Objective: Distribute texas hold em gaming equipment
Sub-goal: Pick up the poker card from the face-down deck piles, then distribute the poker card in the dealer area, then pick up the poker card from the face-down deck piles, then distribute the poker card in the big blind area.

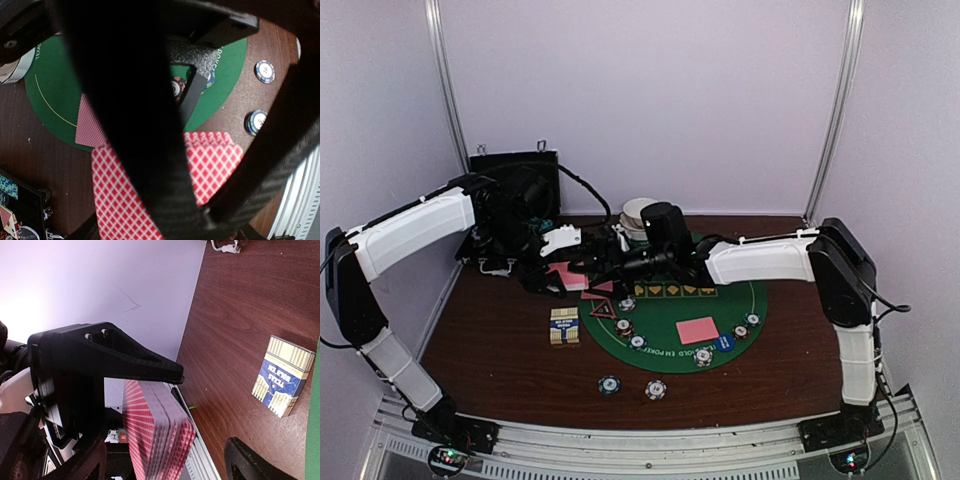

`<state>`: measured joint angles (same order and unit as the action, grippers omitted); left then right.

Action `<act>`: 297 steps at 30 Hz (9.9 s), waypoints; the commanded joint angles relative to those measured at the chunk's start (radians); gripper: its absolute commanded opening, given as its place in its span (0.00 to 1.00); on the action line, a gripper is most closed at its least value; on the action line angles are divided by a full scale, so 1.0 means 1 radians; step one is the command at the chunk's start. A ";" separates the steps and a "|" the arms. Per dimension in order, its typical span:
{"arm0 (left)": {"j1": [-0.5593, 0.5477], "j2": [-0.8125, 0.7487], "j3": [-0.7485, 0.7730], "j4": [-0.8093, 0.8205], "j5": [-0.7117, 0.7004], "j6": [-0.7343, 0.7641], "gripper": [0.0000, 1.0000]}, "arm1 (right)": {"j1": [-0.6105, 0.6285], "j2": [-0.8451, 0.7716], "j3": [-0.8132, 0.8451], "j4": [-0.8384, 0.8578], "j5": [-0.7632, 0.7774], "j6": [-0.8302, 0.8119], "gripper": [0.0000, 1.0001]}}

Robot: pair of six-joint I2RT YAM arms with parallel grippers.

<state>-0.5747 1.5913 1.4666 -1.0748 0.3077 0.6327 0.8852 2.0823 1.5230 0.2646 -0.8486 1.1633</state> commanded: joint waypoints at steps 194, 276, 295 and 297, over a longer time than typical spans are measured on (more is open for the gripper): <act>0.007 -0.004 0.056 -0.011 -0.010 -0.014 0.00 | 0.030 0.069 0.067 0.193 -0.051 0.055 0.77; 0.007 -0.018 0.046 -0.017 -0.029 -0.007 0.00 | -0.510 0.057 0.231 -0.610 0.102 -0.490 0.00; 0.007 -0.014 0.040 -0.018 -0.024 -0.005 0.00 | -0.548 0.366 0.553 -0.677 0.148 -0.489 0.06; 0.007 -0.014 0.040 -0.018 -0.023 -0.006 0.00 | -0.546 0.370 0.555 -0.695 0.161 -0.499 0.07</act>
<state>-0.5728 1.5970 1.4960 -1.1233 0.2691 0.6220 0.3405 2.4317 2.0438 -0.3939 -0.7162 0.6788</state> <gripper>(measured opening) 0.671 0.063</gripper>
